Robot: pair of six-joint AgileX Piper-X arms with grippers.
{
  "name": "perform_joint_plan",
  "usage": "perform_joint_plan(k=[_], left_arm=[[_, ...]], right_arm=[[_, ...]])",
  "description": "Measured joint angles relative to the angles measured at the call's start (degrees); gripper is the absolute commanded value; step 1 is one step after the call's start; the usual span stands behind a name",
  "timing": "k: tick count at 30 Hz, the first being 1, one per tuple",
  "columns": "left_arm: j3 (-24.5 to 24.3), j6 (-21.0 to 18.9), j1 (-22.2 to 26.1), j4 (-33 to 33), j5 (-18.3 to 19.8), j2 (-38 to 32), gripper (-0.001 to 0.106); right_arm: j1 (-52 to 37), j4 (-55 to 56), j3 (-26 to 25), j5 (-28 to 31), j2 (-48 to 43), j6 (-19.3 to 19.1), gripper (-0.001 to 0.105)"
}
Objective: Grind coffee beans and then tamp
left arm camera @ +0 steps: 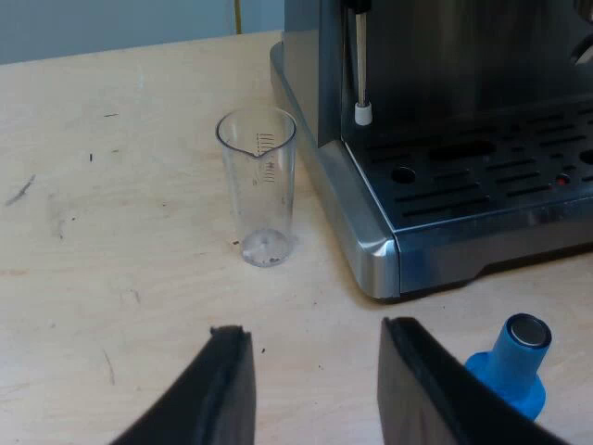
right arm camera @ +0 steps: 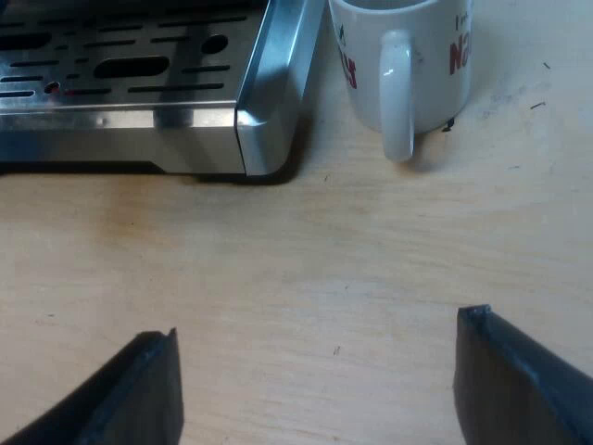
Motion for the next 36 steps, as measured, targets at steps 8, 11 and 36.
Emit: perform_joint_plan(k=[8,11,36], left_arm=[[0.0,0.0,0.0,0.0,0.0,0.0,0.035],[0.0,0.0,0.0,0.0,0.0,0.0,0.035],[0.0,-0.21,-0.34,0.0,6.76,0.0,0.058]], right_arm=[[0.0,0.0,0.0,0.0,0.0,0.0,0.063],[0.0,0.0,0.0,0.0,0.0,0.0,0.063],[0.0,3.92,-7.85,3.25,3.01,0.45,0.063]])
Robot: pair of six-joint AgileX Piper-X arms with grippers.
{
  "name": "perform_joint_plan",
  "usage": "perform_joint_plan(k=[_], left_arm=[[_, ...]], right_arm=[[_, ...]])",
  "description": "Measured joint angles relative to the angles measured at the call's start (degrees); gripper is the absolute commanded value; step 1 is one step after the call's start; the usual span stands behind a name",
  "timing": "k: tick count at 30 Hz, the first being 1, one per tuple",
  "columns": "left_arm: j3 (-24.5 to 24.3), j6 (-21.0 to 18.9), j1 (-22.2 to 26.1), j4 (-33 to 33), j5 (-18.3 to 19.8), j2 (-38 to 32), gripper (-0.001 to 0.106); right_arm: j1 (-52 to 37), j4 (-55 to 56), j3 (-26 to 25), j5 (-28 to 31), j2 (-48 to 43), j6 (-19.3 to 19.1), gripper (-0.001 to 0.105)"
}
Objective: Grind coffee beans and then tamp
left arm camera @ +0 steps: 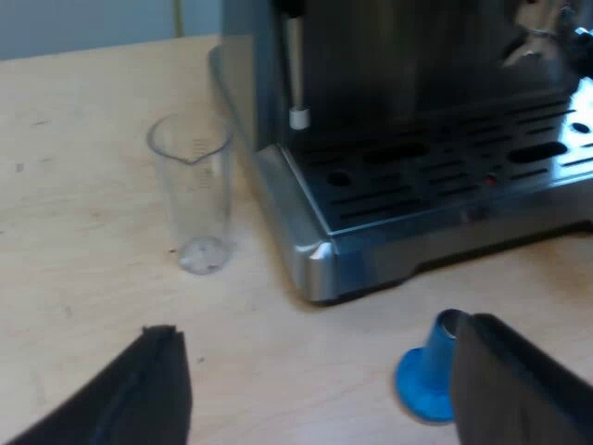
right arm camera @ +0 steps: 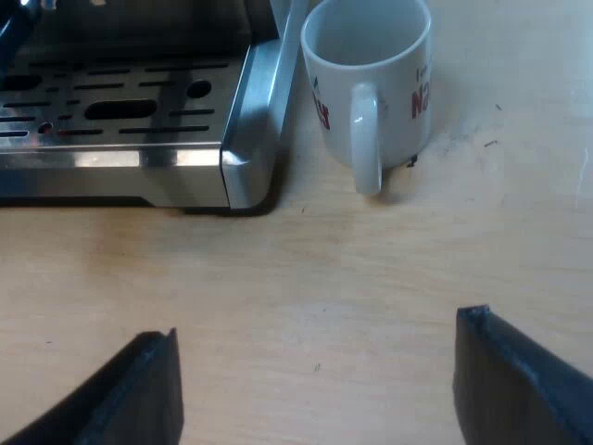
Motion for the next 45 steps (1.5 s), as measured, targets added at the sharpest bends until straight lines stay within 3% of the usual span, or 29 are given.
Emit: perform_joint_plan(k=[5,8,16,24,30,37,45], left_arm=[[-1.35,0.0,-1.81,-0.16,0.48,0.0,0.062],[-2.09,0.0,-3.56,-1.47,0.64,1.06,0.063],[-2.59,0.0,-10.83,-9.1,3.77,9.17,0.063],[-2.59,0.0,-17.31,-15.75,6.35,17.73,0.063],[-2.59,0.0,-19.23,-22.07,8.94,23.43,0.063],[-2.59,0.0,-19.23,-26.73,13.27,28.83,0.063],[-2.59,1.45,-19.23,-27.93,15.32,31.71,0.063]], right_arm=[[0.0,0.43,-2.2,-1.21,3.16,1.4,0.063],[1.68,0.88,-6.57,-5.14,7.96,3.41,0.063],[8.84,3.55,-15.27,-7.11,19.21,3.39,0.063],[18.6,3.58,-18.57,-7.0,27.38,3.39,0.063],[27.42,1.51,-18.56,-3.11,31.65,7.4,0.063],[45.26,-7.84,-18.71,9.92,37.09,13.37,0.063],[58.18,-13.58,-18.77,19.84,42.9,15.91,0.063]])
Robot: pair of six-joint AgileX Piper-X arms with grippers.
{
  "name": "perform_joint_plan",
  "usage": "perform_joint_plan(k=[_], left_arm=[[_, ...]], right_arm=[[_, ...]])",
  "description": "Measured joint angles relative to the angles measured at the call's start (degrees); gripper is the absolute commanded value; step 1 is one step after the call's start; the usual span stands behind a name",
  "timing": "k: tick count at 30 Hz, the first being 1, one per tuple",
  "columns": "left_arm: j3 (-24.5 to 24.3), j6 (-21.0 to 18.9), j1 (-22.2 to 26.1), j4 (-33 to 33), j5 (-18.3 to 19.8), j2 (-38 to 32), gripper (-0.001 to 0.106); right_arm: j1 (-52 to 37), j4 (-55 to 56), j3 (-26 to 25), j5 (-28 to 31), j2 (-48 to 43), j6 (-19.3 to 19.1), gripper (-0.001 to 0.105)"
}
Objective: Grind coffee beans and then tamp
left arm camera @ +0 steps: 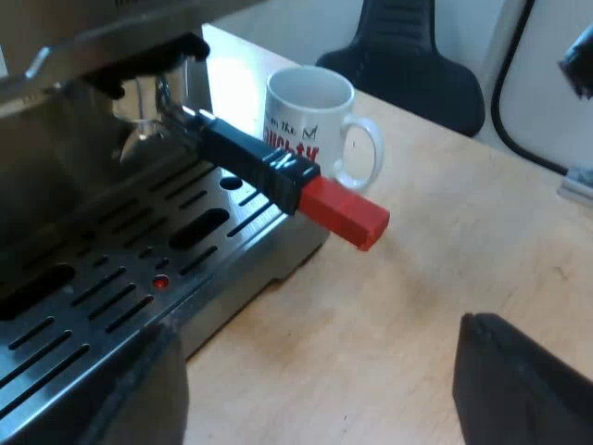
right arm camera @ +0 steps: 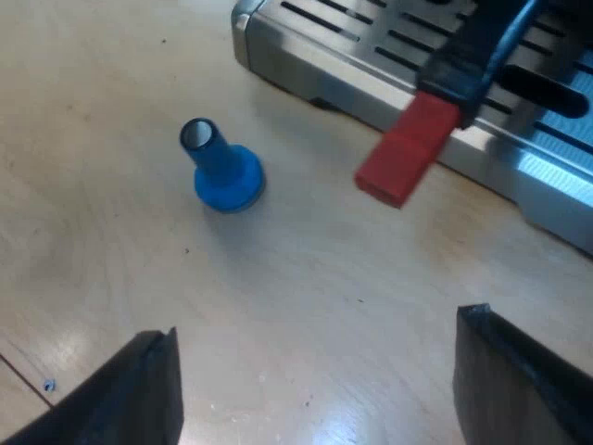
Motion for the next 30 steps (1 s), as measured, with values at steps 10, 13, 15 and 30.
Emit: perform_joint_plan(k=[10,13,15,30], left_arm=[[4.11,0.2,0.0,-2.54,3.21,0.03,0.063],[5.52,0.2,0.0,-2.57,3.55,0.03,0.063],[5.71,0.2,0.0,-2.54,3.6,0.03,0.063],[6.36,0.2,0.0,-2.99,3.65,0.03,0.063]], right_arm=[[6.83,-3.26,0.0,6.75,5.75,5.06,0.063],[7.58,-4.18,0.0,8.29,7.34,5.04,0.063],[7.87,-5.49,0.32,9.1,7.88,5.21,0.063],[7.86,-28.16,15.9,19.97,8.66,12.3,0.055]])
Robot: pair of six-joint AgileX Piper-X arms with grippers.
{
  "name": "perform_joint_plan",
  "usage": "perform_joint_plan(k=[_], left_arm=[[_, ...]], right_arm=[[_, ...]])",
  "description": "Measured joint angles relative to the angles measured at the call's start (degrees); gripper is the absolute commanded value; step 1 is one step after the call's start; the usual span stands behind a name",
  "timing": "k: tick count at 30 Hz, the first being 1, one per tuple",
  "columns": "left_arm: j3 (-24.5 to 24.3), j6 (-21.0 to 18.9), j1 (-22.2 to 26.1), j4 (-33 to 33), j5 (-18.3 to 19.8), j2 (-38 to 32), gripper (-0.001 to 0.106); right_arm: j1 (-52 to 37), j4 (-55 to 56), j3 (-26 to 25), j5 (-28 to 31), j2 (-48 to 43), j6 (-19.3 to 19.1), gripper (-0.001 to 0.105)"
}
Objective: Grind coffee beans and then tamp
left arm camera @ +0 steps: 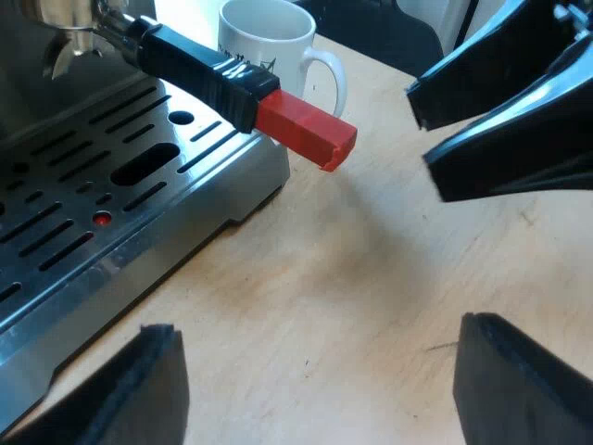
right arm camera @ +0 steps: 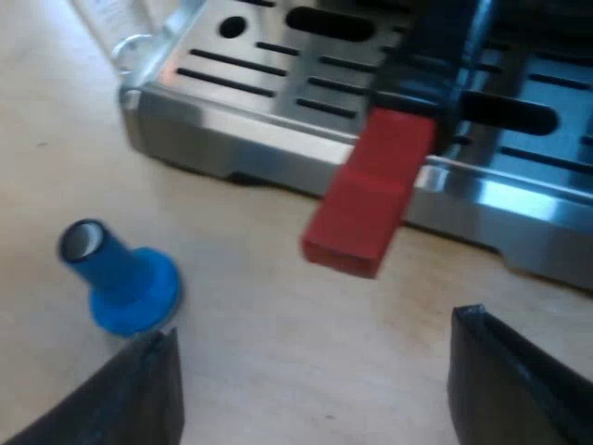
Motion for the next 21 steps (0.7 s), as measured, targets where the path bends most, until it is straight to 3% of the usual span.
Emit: perform_joint_plan(k=[2,7,14,21], left_arm=[[0.0,0.0,0.0,0.0,0.0,0.0,0.063],[0.0,0.0,0.0,0.0,0.0,0.0,0.063],[0.0,0.0,0.0,0.0,0.0,0.0,0.063],[0.0,0.0,0.0,0.0,0.06,0.0,0.063]], right_arm=[[0.0,-2.85,1.86,0.94,0.0,-0.05,0.044],[0.0,-8.92,5.95,1.99,0.0,1.75,0.03],[0.0,-19.31,10.87,3.52,0.0,1.76,0.03],[0.0,-23.19,12.55,5.82,0.0,1.76,0.029]])
